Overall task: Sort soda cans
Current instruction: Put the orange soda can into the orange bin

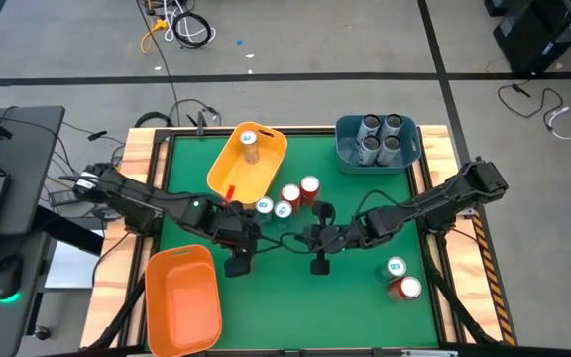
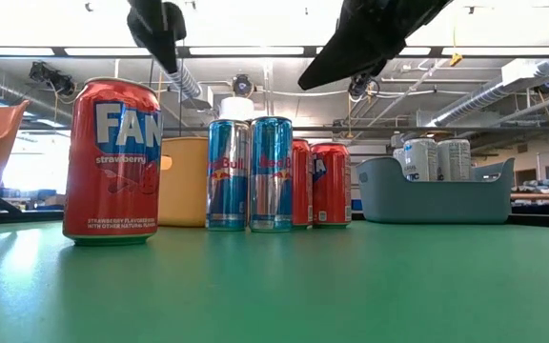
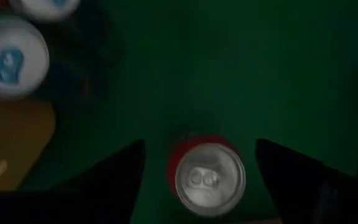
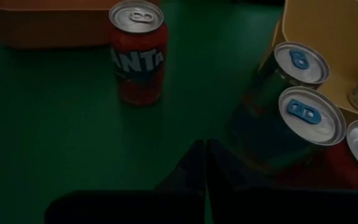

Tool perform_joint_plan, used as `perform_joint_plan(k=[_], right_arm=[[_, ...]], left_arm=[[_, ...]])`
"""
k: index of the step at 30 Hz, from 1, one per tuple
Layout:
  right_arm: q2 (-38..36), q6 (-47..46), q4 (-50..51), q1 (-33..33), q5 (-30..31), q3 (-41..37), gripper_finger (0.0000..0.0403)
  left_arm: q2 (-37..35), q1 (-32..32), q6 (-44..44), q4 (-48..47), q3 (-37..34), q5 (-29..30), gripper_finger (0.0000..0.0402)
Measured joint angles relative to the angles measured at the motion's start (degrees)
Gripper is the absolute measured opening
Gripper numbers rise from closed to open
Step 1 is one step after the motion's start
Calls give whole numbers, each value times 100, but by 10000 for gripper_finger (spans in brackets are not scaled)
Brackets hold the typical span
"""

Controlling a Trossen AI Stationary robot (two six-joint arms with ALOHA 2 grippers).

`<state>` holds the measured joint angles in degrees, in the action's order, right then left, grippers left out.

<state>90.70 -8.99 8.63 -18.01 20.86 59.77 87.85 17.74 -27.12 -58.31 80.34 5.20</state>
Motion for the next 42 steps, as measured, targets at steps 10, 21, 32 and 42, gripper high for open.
perform_joint_plan(k=[10,21,32,42], right_arm=[[0,7,3,-43,-134,0,0],[0,4,-9,-43,-149,0,0],[0,-2,-22,-139,-149,0,0],[0,11,-34,-191,-151,0,0]], left_arm=[[240,3,-321,-343,9,-486,315],[374,140,-335,-664,7,-549,315],[542,140,-215,-584,2,-532,315],[906,137,-146,-631,17,-694,315]])
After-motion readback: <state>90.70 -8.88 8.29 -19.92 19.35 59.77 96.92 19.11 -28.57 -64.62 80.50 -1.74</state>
